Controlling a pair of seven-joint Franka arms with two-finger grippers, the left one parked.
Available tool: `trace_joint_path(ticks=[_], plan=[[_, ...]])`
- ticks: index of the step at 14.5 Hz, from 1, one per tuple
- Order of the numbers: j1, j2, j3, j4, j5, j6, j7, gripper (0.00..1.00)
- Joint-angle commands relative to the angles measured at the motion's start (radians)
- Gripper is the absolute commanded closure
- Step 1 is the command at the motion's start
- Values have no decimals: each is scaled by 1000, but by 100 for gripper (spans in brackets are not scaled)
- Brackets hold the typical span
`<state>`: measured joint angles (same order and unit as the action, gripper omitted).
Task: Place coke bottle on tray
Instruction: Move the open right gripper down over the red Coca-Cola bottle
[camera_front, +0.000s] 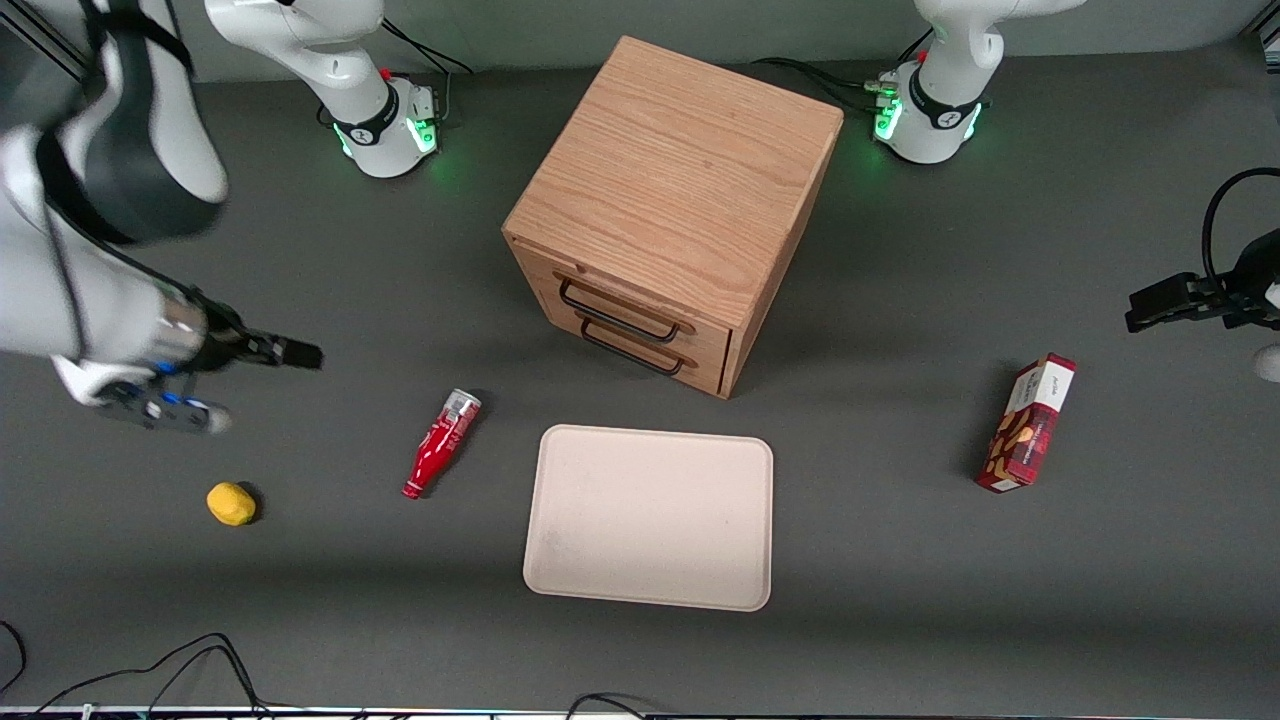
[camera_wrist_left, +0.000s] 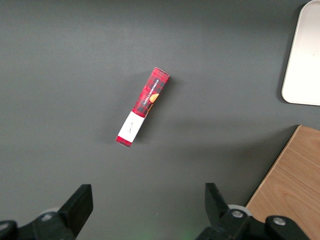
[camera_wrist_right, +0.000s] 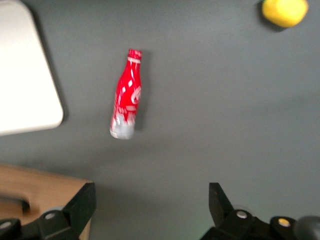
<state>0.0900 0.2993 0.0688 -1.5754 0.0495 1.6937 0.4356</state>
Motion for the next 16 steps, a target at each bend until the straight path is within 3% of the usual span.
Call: trace_joint_path(ticks=[1, 5, 6, 10, 13, 16], plan=[[33, 30, 15, -96, -31, 154, 170, 0], [72, 69, 17, -210, -48, 357, 273, 0], [76, 92, 17, -212, -78, 380, 304, 0], [102, 188, 17, -210, -89, 521, 405, 0], [103, 242, 17, -210, -146, 599, 485, 0], [108, 277, 17, -204, -149, 638, 503, 0]])
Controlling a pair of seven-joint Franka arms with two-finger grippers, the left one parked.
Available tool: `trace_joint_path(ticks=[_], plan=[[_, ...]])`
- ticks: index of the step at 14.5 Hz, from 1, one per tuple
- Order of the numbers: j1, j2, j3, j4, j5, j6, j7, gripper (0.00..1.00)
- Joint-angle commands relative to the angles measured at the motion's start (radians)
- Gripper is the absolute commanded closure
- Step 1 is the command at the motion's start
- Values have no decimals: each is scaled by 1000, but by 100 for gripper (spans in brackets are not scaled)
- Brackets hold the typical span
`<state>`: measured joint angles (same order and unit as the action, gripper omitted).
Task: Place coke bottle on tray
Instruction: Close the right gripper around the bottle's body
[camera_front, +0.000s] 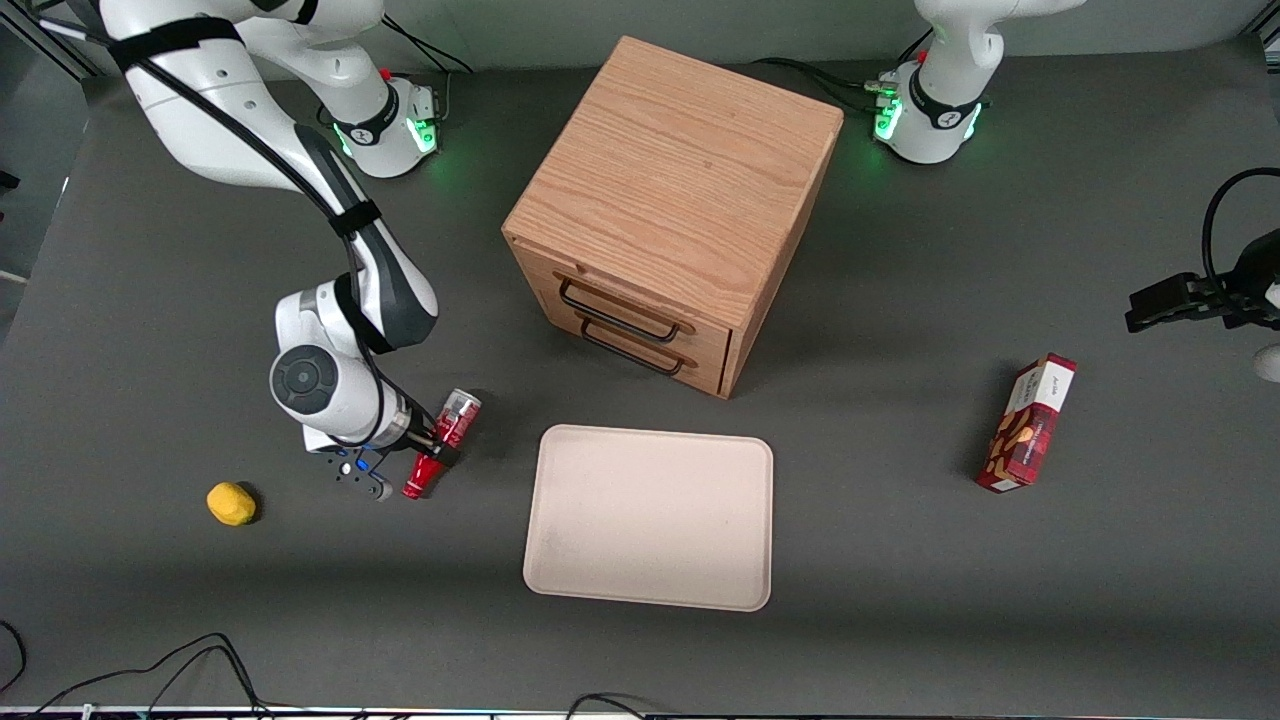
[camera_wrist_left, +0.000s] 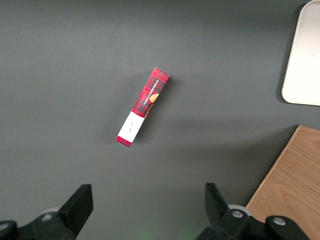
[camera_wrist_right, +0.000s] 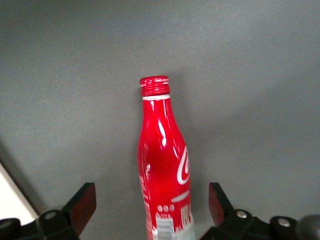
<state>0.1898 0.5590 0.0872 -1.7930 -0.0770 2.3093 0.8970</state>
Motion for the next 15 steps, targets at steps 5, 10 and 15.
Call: trace_joint_path(ticks=[5, 10, 15], plan=[[8, 64, -1, 14, -24, 48, 56, 0], [10, 102, -1, 14, -41, 88, 57, 0], [11, 122, -1, 15, -79, 94, 94, 0]])
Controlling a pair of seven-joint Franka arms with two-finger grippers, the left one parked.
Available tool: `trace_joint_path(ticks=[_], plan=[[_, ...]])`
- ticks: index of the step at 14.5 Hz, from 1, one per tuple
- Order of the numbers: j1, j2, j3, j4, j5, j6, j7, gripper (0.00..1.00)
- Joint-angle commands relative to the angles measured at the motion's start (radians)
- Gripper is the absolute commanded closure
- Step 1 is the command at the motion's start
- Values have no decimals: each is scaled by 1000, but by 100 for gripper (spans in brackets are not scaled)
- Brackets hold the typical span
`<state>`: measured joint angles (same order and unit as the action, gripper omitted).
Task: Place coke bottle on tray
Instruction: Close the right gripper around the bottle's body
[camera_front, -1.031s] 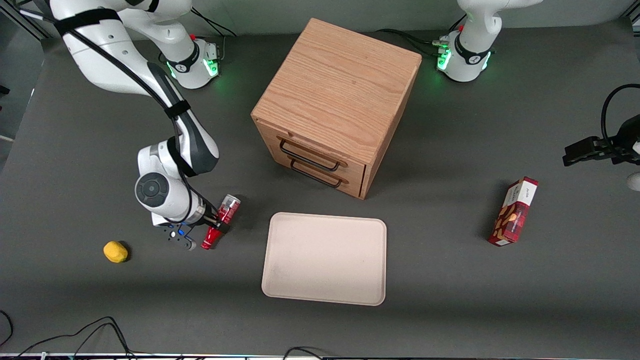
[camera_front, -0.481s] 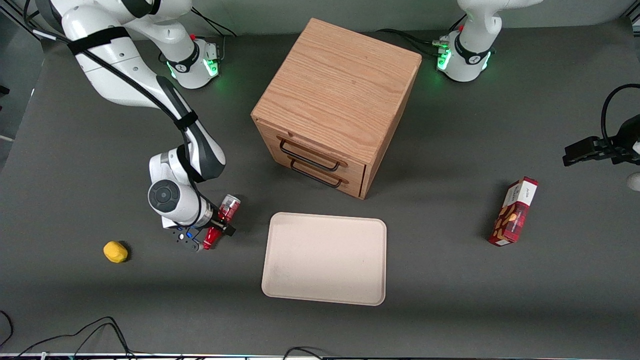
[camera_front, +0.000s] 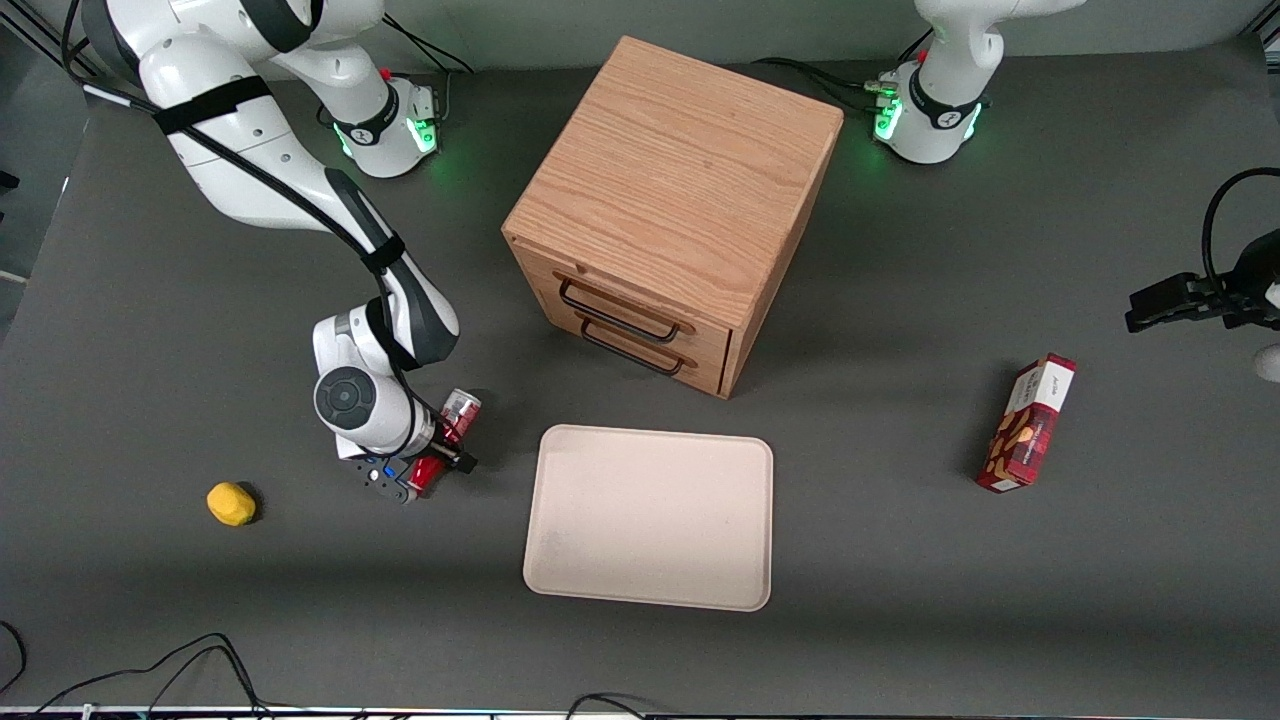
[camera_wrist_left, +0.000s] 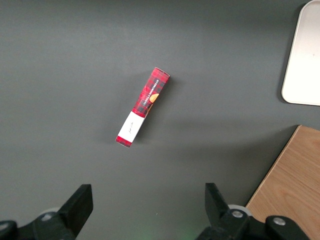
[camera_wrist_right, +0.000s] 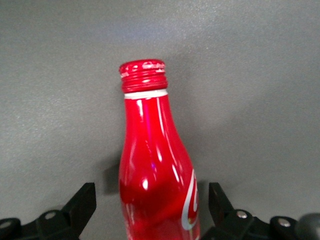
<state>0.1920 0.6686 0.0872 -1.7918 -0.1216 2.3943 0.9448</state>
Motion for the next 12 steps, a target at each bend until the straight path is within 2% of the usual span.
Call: trace_joint_path(ticks=[1, 2, 3, 4, 5, 12], plan=[[9, 12, -1, 14, -35, 9, 46, 2], [9, 12, -1, 12, -36, 9, 46, 15], [9, 12, -1, 12, -41, 9, 46, 41], [7, 12, -1, 11, -42, 9, 46, 87], [7, 9, -1, 8, -43, 9, 45, 100], [7, 6, 0, 8, -55, 9, 46, 100]])
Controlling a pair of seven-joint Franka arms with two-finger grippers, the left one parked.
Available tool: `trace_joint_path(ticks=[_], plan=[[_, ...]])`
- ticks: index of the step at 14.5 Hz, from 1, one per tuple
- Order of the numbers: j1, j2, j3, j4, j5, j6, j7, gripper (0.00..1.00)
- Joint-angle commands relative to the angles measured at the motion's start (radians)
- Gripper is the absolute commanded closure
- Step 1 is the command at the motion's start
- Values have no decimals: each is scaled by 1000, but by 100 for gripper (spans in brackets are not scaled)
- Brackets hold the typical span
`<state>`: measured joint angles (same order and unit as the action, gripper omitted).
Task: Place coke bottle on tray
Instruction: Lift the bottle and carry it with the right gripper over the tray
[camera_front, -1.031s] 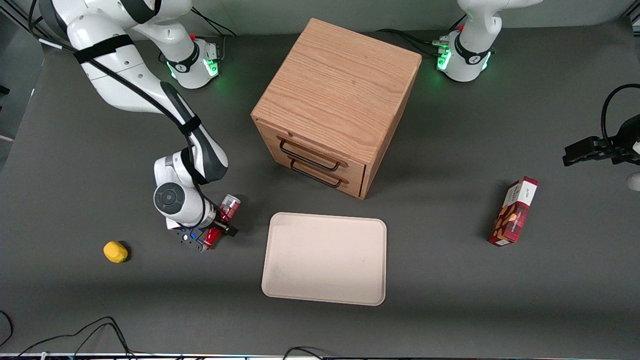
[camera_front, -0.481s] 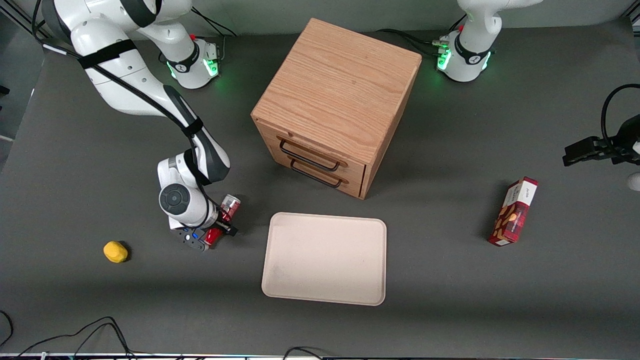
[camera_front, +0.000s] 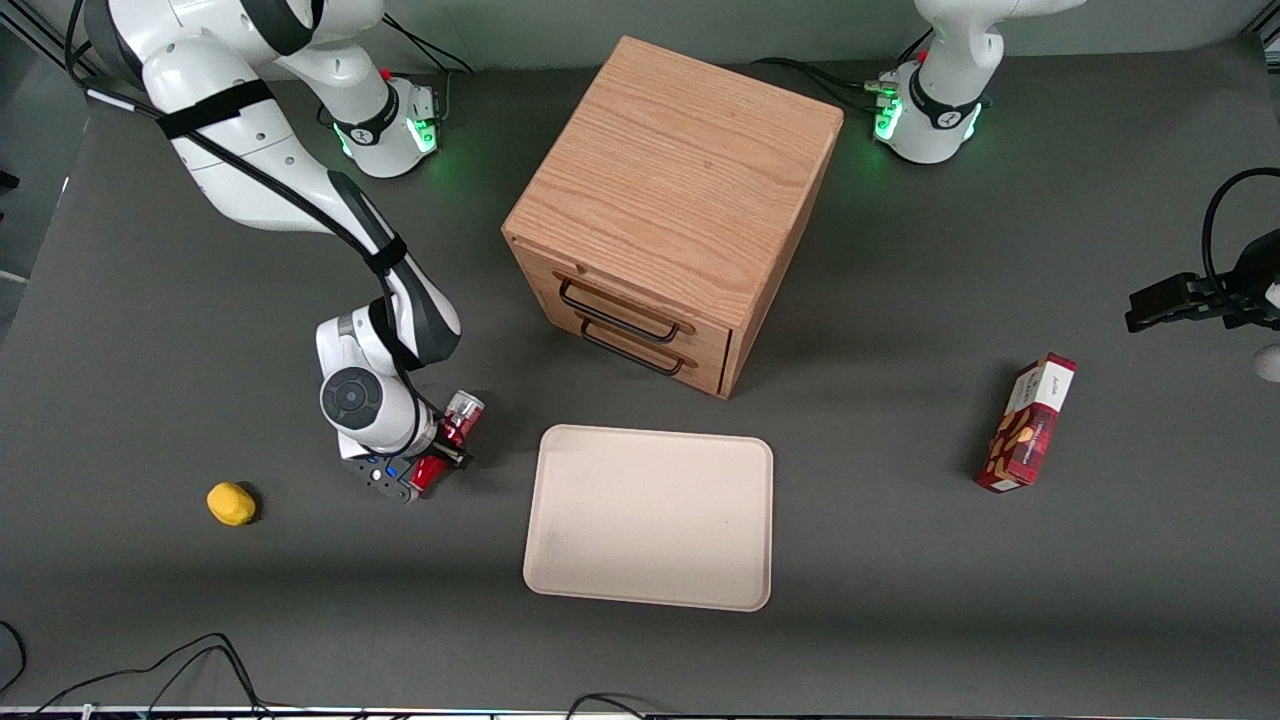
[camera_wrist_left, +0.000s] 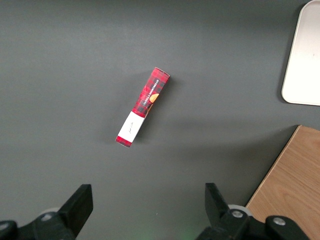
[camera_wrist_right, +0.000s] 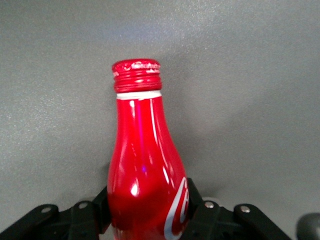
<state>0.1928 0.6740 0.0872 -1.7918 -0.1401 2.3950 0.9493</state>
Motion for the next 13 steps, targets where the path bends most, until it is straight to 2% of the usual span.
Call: trace_joint_path(ticks=[1, 4, 7, 11, 13], plan=[[7, -7, 0, 8, -36, 6, 42, 100], [5, -60, 0, 9, -36, -37, 31, 100], [-7, -186, 11, 22, -35, -196, 26, 100], [-10, -330, 29, 133, -19, -510, -84, 100], [-13, -343, 29, 283, 28, -696, -182, 100]])
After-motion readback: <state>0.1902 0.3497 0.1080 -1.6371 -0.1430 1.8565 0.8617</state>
